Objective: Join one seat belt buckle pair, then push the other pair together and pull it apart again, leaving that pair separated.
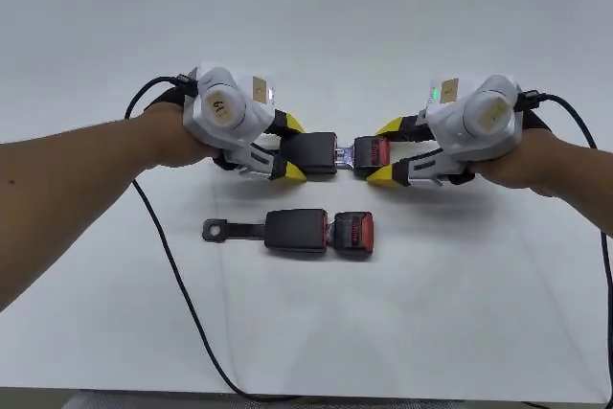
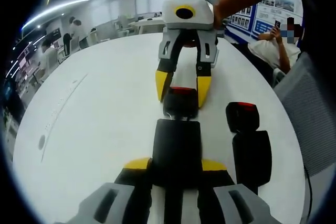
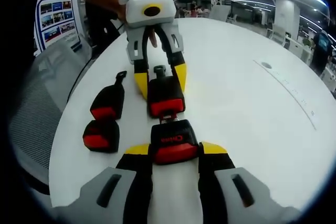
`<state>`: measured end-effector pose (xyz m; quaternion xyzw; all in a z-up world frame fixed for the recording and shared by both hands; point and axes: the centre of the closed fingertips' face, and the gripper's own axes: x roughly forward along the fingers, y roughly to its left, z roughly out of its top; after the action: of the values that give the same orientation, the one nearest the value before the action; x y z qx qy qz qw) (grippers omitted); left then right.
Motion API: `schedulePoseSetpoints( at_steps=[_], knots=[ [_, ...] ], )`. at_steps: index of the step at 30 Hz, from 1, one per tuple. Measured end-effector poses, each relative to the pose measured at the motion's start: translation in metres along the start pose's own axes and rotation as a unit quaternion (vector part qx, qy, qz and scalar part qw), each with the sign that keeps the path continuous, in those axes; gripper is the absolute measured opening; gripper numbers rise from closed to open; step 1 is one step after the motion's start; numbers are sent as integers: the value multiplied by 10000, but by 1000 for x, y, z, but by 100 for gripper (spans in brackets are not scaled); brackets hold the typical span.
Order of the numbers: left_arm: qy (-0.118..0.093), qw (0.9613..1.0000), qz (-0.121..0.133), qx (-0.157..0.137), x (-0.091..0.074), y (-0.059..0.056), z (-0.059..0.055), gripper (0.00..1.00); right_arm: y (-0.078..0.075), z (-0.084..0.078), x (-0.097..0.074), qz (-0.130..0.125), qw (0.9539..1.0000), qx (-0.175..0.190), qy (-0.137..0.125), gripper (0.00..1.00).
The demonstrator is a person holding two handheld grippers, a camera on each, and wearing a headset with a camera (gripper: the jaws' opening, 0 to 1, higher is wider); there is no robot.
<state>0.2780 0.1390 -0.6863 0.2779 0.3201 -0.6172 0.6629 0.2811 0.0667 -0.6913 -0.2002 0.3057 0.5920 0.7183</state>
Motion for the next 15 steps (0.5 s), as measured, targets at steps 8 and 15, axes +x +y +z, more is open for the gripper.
schedulePoseSetpoints(
  at_steps=[8,15],
  knots=[
    [31,10000,-78,20,0,0,-1,33,1,9,9,32,10000,21,26,32],
    [56,9998,-150,85,-1,0,-2,33,2,10,10,46,9999,18,94,31]
  ],
)
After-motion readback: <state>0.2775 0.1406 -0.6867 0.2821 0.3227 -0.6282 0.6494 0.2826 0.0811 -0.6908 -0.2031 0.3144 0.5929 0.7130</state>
